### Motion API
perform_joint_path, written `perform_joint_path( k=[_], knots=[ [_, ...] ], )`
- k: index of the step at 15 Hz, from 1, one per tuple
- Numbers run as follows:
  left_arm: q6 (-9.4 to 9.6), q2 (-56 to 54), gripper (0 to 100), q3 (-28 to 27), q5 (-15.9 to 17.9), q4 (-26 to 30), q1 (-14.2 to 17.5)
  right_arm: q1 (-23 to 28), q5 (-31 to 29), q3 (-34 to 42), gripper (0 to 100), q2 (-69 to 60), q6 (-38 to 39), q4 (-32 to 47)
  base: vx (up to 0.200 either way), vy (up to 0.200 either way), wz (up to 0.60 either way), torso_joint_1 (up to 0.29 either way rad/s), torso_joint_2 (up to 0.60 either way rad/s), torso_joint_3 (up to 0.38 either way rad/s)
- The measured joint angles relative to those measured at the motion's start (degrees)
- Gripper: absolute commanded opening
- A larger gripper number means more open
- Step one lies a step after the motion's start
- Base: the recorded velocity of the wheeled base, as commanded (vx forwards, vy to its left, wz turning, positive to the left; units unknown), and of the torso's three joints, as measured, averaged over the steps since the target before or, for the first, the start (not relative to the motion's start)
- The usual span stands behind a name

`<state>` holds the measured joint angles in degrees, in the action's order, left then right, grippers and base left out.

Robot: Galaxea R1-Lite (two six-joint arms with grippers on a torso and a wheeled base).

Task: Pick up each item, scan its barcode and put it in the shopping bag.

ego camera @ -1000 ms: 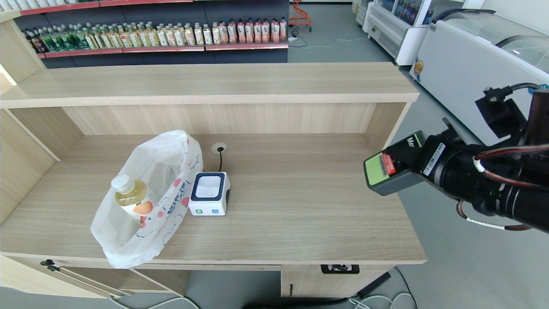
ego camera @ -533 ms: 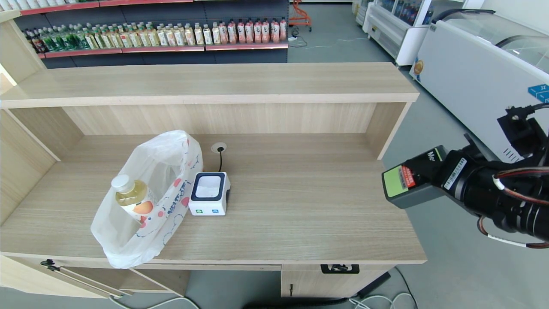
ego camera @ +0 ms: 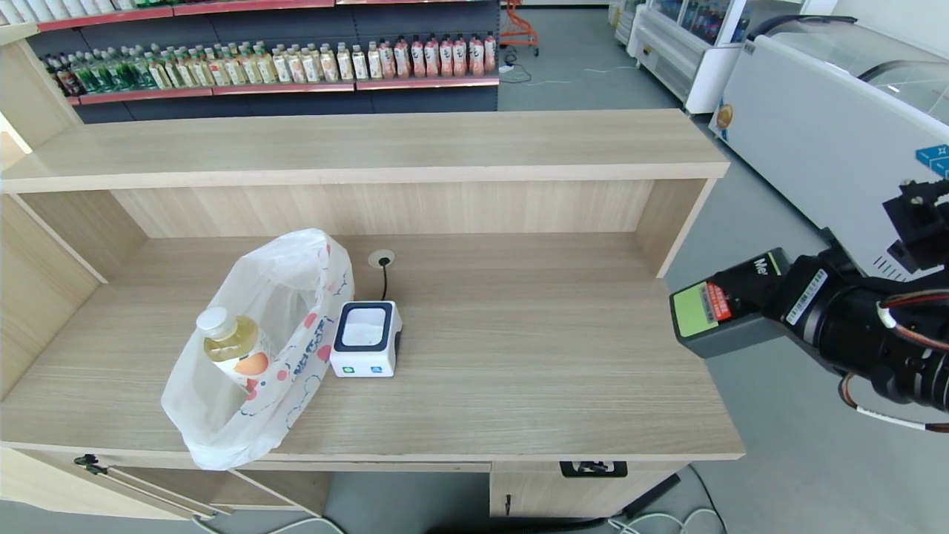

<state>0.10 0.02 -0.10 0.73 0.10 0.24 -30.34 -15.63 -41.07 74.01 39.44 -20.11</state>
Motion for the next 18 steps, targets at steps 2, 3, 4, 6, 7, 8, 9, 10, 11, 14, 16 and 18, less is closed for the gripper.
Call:
perform_joint_path(
  k=[2,3,4,6,7,8,9,10,11,14,16,18],
  knots=[
    [0.0,0.0,100,0.0,0.0,0.1,-0.1,-0.1,0.2,-0.2,0,0.1,0.0,0.1,0.0,0.2,0.0,0.012,0.0,-0.002],
    [-0.02,0.0,100,0.0,0.0,0.1,-0.1,-0.1,0.2,-0.4,0,0.2,0.0,0.1,0.0,0.2,0.0,-0.012,0.0,0.002],
    [0.0,0.0,100,0.0,0.0,0.1,-0.1,-0.1,0.1,-0.9,0,0.4,-0.1,0.1,0.0,0.2,0.0,-0.007,0.0,0.007],
    [0.0,0.0,100,0.0,0.0,0.1,-0.1,-0.1,0.2,-2.2,0,1.6,-0.1,0.1,0.0,0.2,0.0,0.002,0.0,0.0],
    [0.0,0.0,100,0.0,0.0,0.1,-0.1,0.0,0.3,-2.9,0,2.4,-0.1,0.0,0.0,0.2,0.0,-0.002,0.01,-0.007],
    [0.0,0.0,100,0.0,0.0,0.1,-0.1,0.1,0.4,-3.7,0,3.4,-0.2,0.2,0.0,0.2,0.0,0.002,0.0,0.002],
    [0.0,0.0,100,0.0,0.0,0.1,-0.1,0.1,0.4,-5.0,0,4.7,-0.2,0.0,0.0,0.2,0.0,0.002,0.01,-0.002],
    [0.0,0.0,100,0.0,0.0,0.1,-0.1,0.1,0.4,-6.5,0,6.3,-0.3,0.1,0.0,0.2,0.0,-0.002,0.0,-0.002],
    [0.0,0.0,100,0.0,0.0,0.1,-0.1,0.0,0.4,-7.8,0,7.9,-0.4,-0.2,0.0,0.2,0.0,0.007,0.01,0.002],
    [0.15,0.0,100,0.0,0.0,0.1,-0.1,0.0,0.1,-11.4,0,13.6,-0.4,-0.3,0.0,0.2,0.0,0.005,0.0,0.001],
    [0.28,0.0,100,0.0,0.0,0.1,-0.1,-0.1,0.0,-12.9,0,17.5,-0.4,-1.6,0.0,0.1,0.0,0.001,0.0,0.001],
    [0.33,0.0,100,0.0,0.0,0.1,-0.1,-0.3,0.0,-13.6,0,21.3,-0.5,-4.4,0.0,0.0,0.0,0.0,0.0,0.0]
  ],
)
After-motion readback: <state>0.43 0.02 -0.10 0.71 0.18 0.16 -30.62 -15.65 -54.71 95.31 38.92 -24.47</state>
